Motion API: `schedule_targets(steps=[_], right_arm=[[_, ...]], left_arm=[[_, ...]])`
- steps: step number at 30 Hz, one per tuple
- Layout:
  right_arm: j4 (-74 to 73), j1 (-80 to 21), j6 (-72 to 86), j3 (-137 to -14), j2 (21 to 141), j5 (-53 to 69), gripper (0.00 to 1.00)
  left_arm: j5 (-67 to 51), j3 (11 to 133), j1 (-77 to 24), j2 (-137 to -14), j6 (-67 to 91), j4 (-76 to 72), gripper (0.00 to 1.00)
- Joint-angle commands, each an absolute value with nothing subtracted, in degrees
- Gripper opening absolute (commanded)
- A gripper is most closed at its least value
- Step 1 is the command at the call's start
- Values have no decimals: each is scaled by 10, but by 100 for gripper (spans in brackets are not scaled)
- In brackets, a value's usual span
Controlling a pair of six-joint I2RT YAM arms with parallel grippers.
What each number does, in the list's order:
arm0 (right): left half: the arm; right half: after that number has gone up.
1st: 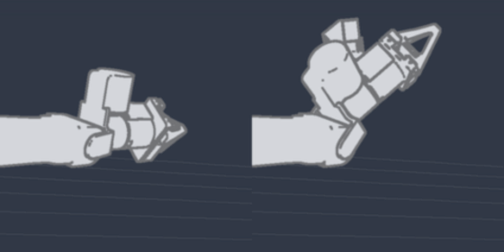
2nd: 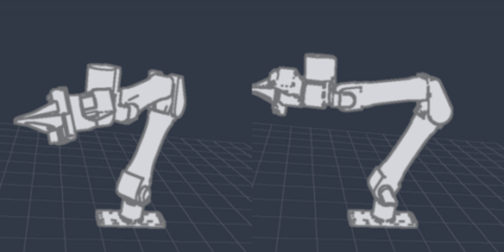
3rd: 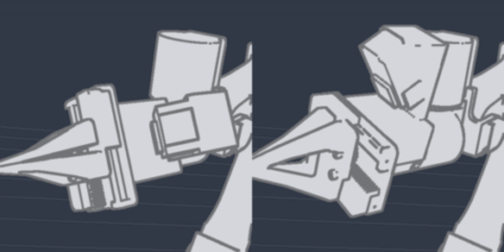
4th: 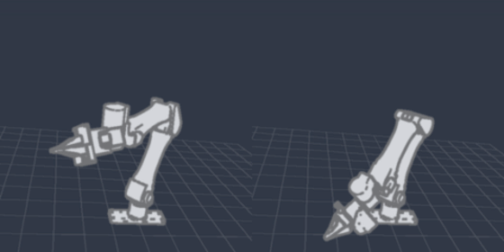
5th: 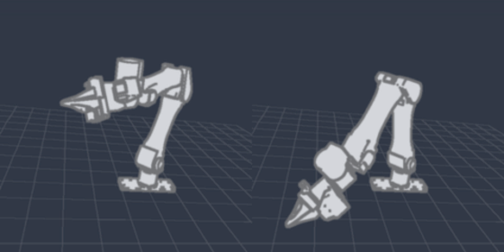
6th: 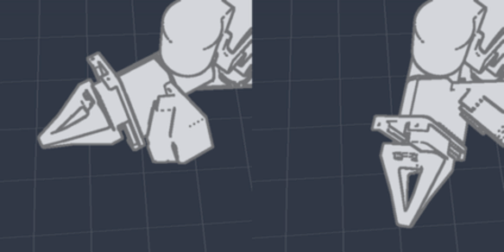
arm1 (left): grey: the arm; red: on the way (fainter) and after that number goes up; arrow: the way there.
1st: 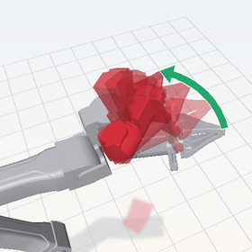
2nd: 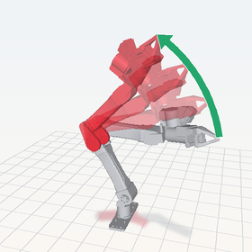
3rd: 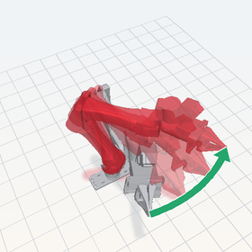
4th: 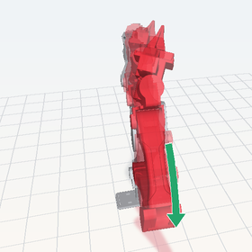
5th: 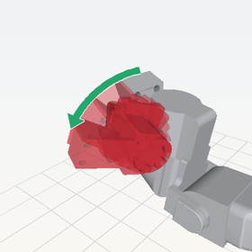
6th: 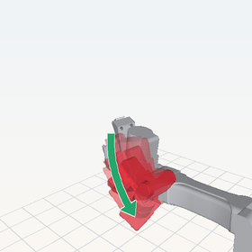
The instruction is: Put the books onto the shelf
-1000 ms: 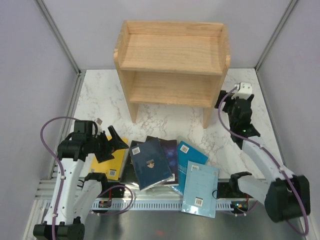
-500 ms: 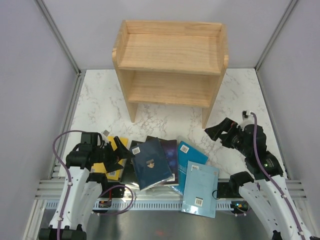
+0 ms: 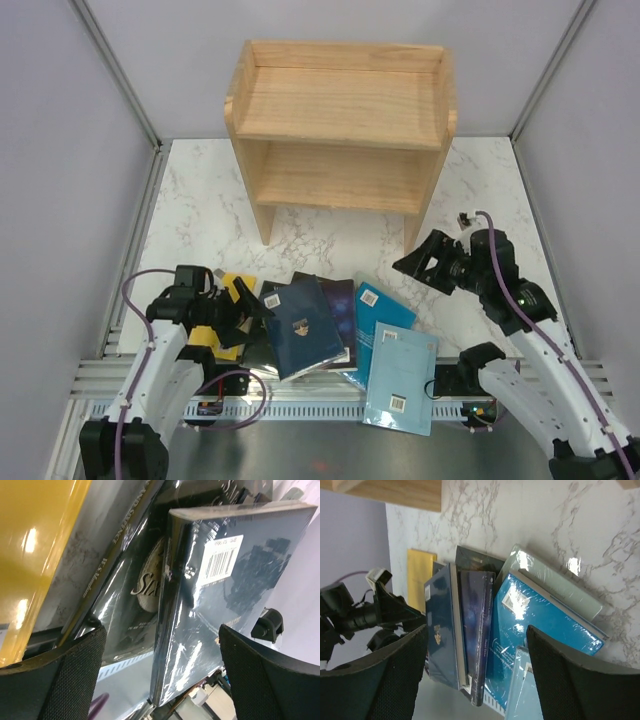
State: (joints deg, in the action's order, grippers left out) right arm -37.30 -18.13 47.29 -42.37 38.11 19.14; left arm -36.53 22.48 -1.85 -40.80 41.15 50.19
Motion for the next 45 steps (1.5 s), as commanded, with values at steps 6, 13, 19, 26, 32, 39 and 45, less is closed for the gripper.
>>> schedule_targets(steps=[6, 13, 19, 26, 32, 39, 45], right_arm=[[-298, -384, 531, -447, 489, 88, 80], [-221, -519, 582, -454, 605, 6, 81], [-200, -523, 577, -448, 631, 15, 81], [-157, -535, 600, -397, 655, 28, 80], [-92, -558, 628, -360, 665, 44, 80], [-65, -605, 632, -396, 731, 42, 78], [-63, -637, 628, -427, 781, 42, 74]], left_arm=[[-349, 229, -88, -432, 486, 411, 90], [-280, 242, -243, -489, 575, 331, 87], [-276, 245, -265, -526, 577, 302, 76], [-294, 247, -266, -551, 572, 261, 57], [-308, 265, -266, -547, 564, 249, 38], [-320, 273, -266, -524, 550, 244, 69], [-324, 265, -265, -510, 547, 244, 91]])
